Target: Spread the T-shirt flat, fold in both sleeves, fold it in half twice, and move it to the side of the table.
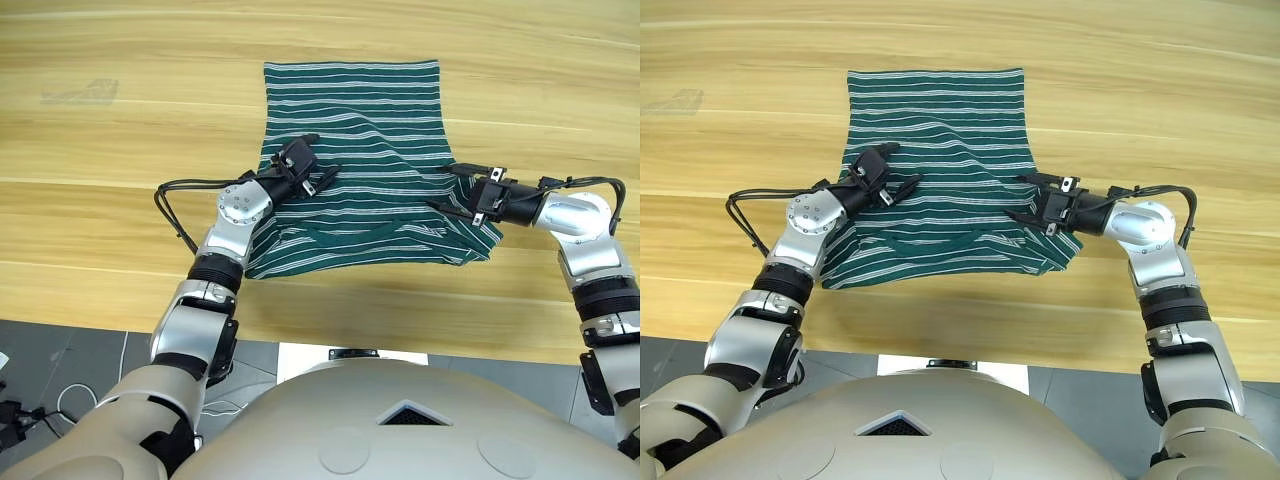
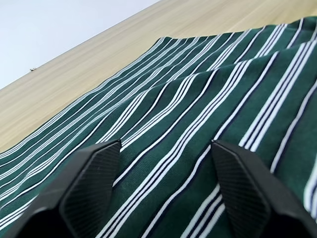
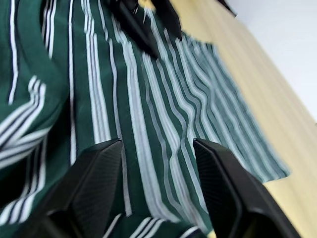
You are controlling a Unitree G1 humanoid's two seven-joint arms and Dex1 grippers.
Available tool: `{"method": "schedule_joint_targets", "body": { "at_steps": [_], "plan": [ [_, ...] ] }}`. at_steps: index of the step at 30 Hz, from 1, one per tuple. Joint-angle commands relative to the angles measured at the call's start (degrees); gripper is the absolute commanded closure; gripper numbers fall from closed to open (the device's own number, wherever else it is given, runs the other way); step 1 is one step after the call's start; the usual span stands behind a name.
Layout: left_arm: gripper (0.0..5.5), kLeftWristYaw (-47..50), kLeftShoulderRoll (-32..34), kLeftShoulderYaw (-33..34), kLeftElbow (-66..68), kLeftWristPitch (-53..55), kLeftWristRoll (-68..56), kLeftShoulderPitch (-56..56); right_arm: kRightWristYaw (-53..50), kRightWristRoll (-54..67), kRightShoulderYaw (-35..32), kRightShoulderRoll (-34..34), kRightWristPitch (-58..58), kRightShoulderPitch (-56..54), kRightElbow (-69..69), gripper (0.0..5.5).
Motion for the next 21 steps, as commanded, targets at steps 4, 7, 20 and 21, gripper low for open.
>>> {"method": "schedule_joint_targets", "body": {
  "at_steps": [4,7,20,21],
  "plan": [
    [2.13,-1.4,0.0,-2.1,2.8,3.3,2.4,2.6,2.1,-0.2,2.4,-0.1,-1.0,6.0,-5.7,2.84],
    [2.13,-1.2,-0.4,-2.2,3.3,3.3,2.5,2.0,2.3,-0.4,2.3,-0.5,-0.7,6.7,-6.9,2.84],
    [2.13,-1.2,-0.7,-2.6,6.2,2.7,3.0,-0.2,6.4,0.4,5.8,-3.9,1.9,15.7,-21.3,2.84],
    [2.13,-1.3,-0.8,-2.8,6.3,2.8,3.0,-0.7,6.6,0.0,6.6,-4.4,2.1,17.8,-22.7,2.84]
  ]
}}
